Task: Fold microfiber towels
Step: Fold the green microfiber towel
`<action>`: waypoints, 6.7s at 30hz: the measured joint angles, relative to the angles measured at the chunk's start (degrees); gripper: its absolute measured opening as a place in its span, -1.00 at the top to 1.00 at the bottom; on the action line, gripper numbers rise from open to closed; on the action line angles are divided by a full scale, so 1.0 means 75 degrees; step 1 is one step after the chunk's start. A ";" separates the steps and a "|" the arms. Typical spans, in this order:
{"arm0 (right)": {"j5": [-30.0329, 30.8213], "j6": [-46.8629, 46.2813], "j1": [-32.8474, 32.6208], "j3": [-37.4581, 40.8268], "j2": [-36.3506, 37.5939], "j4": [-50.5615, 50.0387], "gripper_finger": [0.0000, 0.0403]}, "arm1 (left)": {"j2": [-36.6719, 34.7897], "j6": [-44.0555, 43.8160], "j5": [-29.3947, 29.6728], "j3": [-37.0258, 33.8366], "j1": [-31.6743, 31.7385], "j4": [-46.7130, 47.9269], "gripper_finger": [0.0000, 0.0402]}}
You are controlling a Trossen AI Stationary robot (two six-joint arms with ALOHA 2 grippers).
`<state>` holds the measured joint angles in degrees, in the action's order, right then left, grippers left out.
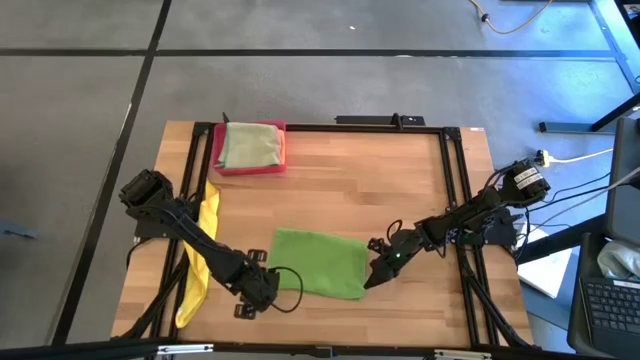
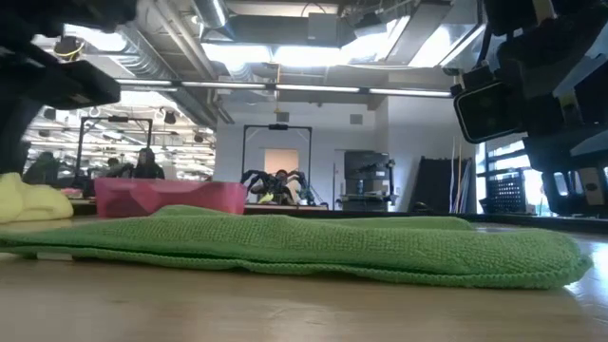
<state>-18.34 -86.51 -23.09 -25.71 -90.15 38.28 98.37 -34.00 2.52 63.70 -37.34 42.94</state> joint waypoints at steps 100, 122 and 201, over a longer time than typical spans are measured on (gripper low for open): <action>-0.1295 0.9568 0.5261 -0.4680 0.0539 -0.8795 0.25 | 0.1341 0.7035 -0.4400 0.0000 0.6920 0.1034 0.37; -0.1289 0.9565 0.5260 -0.4680 0.0539 -0.8795 0.25 | 0.1341 0.6138 -0.4577 0.0000 0.6544 0.0952 0.37; -0.0698 0.8752 0.5260 -0.3233 0.0536 -0.9072 0.25 | 0.1335 0.6320 -0.0022 0.2917 0.7804 0.3342 1.00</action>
<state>-23.57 -20.87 16.36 -49.96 -86.13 -29.75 108.38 13.40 2.36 85.58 21.19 68.00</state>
